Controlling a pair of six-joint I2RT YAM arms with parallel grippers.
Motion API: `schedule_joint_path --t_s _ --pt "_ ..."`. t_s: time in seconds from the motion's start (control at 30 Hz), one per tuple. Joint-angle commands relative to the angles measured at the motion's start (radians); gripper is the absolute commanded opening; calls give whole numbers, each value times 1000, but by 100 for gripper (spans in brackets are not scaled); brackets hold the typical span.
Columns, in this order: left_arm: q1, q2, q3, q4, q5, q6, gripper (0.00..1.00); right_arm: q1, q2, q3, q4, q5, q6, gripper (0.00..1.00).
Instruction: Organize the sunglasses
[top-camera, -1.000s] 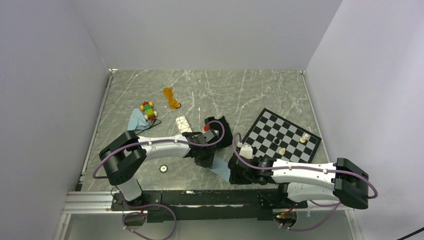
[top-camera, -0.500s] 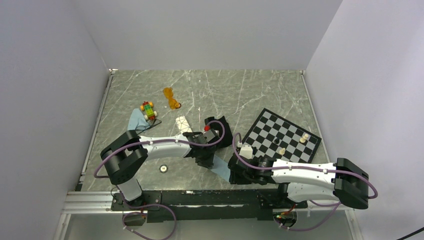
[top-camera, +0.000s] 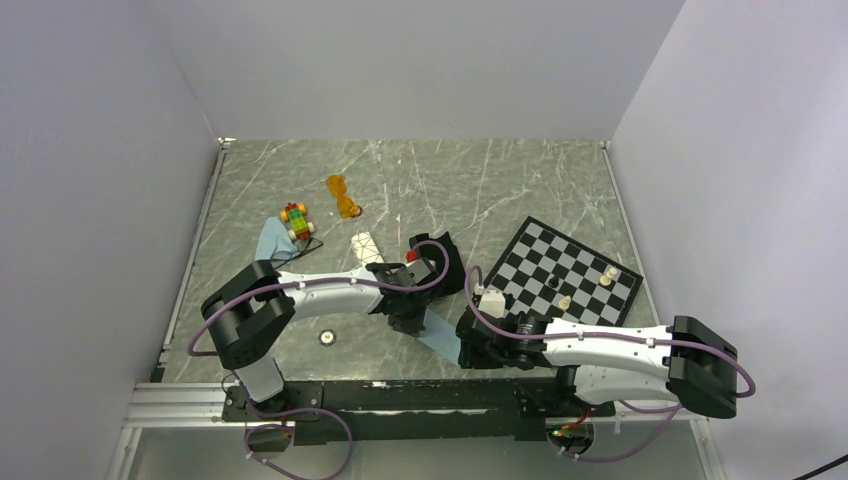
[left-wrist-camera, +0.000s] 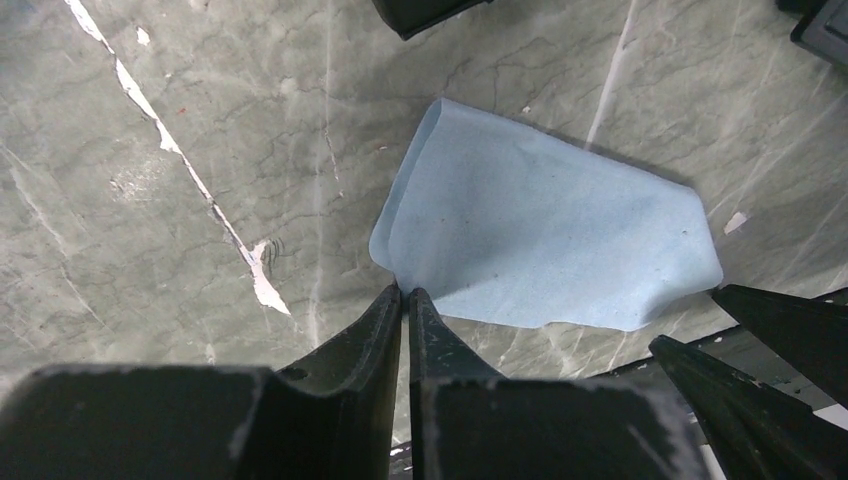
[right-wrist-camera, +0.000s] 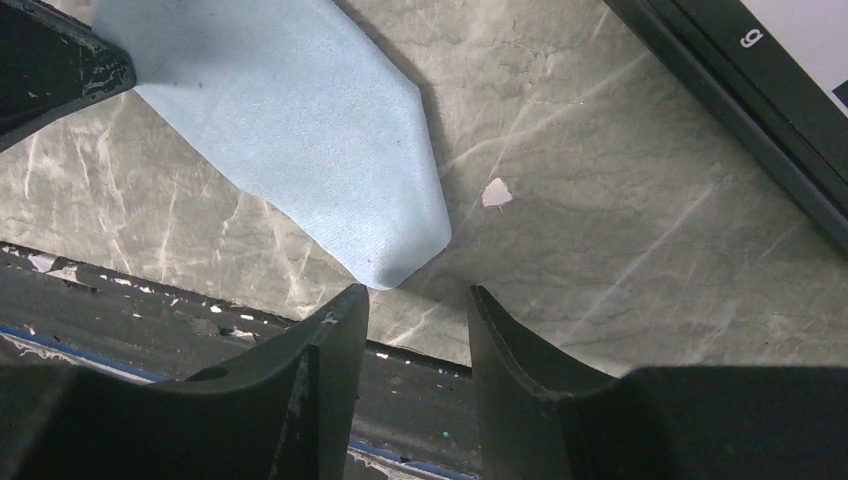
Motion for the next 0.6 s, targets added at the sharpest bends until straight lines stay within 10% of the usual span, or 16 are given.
schedule_joint_path --t_s 0.0,0.57 --pt "-11 -31 55 -30 -14 14 13 2 -3 12 -4 10 -6 46" --pt "-26 -36 85 -61 -23 6 0 1 -32 30 -28 8 -5 46"
